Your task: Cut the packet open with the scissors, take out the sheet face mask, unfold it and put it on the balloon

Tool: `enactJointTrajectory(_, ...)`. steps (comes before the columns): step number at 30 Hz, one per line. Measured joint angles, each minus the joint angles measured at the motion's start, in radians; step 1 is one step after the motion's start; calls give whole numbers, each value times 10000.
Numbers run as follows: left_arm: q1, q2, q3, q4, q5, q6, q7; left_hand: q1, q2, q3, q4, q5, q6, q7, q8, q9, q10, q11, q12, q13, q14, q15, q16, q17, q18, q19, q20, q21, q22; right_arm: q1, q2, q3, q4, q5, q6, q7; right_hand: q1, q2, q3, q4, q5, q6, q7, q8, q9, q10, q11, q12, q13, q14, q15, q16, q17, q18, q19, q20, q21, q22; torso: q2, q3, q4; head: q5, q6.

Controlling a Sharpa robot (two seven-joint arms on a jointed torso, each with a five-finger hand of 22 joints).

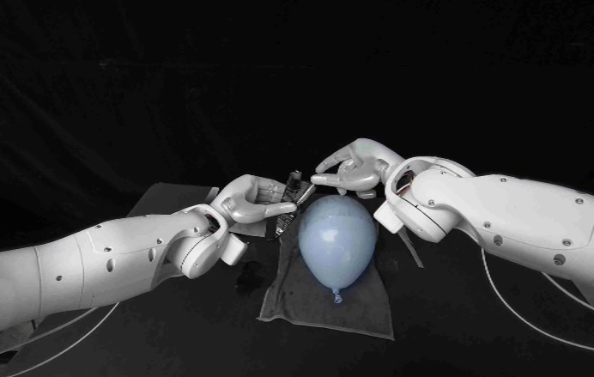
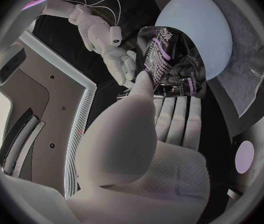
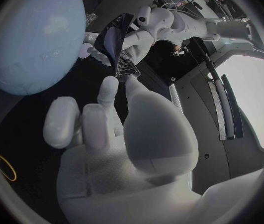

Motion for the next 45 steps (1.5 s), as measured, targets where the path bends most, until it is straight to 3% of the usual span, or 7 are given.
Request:
enactJointTrajectory(10, 0, 2, 16, 37, -31, -31, 30, 39, -39, 10, -10, 0, 0, 0, -5, -1, 0, 0, 0, 0, 0, 0, 0, 0, -66, -1, 0, 0, 0, -90, 138, -9, 217, -168, 368, -9, 158, 158, -81, -27, 0, -5, 3, 0, 48, 1, 0, 329, 367, -1, 0, 202, 228, -1, 35, 37, 147, 207, -1, 0, -25, 27, -70)
enactJointTrajectory(13, 0, 3, 19, 37, -33, -36, 35, 39, -39, 10, -10, 0, 0, 0, -5, -1, 0, -1, 0, 0, -1, 0, 0, 0, -66, 0, 0, 0, 0, -106, 140, -10, 303, -217, 465, -9, 249, 249, -81, -27, 0, 71, -63, 80, 89, 1, 0, 463, 492, -1, 1, 279, 305, -1, 34, 37, 197, 289, -1, 4, -33, 28, -91)
enactJointTrajectory(25, 0, 14, 20, 39, -38, -55, 42, 39, -39, 38, -39, 0, 0, 0, -6, -11, 0, -1, 0, 1, 0, -1, -39, 0, -70, -1, -1, 0, -10, -144, 220, -10, 199, -322, 704, -9, 955, 956, 375, -172, 0, 595, -126, 341, 230, 99, -97, 813, 949, -1, 1, 580, 469, -4, 126, 18, 428, 663, -12, 10, -19, -21, -195)
enactJointTrajectory(30, 0, 25, 21, 88, -39, -56, 43, 79, -79, 66, -9, 0, 0, 0, -6, -16, 1, -1, 0, 1, 0, 0, -39, 0, -71, -1, -1, 0, -10, -198, 340, -10, 66, -347, 782, -5, 1229, 1229, 751, -388, 0, 947, -256, 518, 299, 218, -215, 1007, 1176, 4, -4, 736, 499, -6, 182, -38, 582, 868, -12, 7, -19, -28, -237)
enactJointTrajectory(32, 0, 27, 22, 127, -39, -57, 43, 79, -79, 65, -9, 0, 0, 0, -6, -17, -2, 2, 0, 1, -1, -1, -39, 0, -71, -1, -1, 0, -13, -221, 390, -14, 14, -373, 814, -5, 1341, 1342, 940, -546, 0, 1121, -331, 618, 341, 265, -262, 1030, 1233, 8, -85, 761, 497, -148, 232, -88, 595, 934, -12, 7, -16, -32, -254)
enactJointTrajectory(38, -2, 22, 19, 207, -41, -59, 43, 79, -79, 66, -9, 0, 0, 0, -6, -21, -36, 35, 0, 1, 0, -1, -39, 0, -72, -1, -1, 0, -21, -254, 457, -15, -110, -487, 912, -5, 1454, 1232, 1350, -876, 0, 1578, -503, 866, 480, 335, -330, 1045, 1267, 15, -174, 820, 473, -153, 271, -127, 631, 1015, -12, 0, -14, -45, -314)
enactJointTrajectory(45, -2, 18, 17, 217, -44, -65, 42, 79, -78, 93, -37, 0, 0, 0, -6, -15, -36, 34, 0, 1, 0, -1, -76, 0, -72, -1, -1, 0, -21, -269, 429, -16, -135, -627, 964, 29, 1435, 1060, 1899, -1299, -28, 2019, -725, 1274, 639, 504, -577, 943, 1316, -29, -330, 987, 464, -157, 365, -300, 784, 1239, -10, 0, -21, -47, -372)
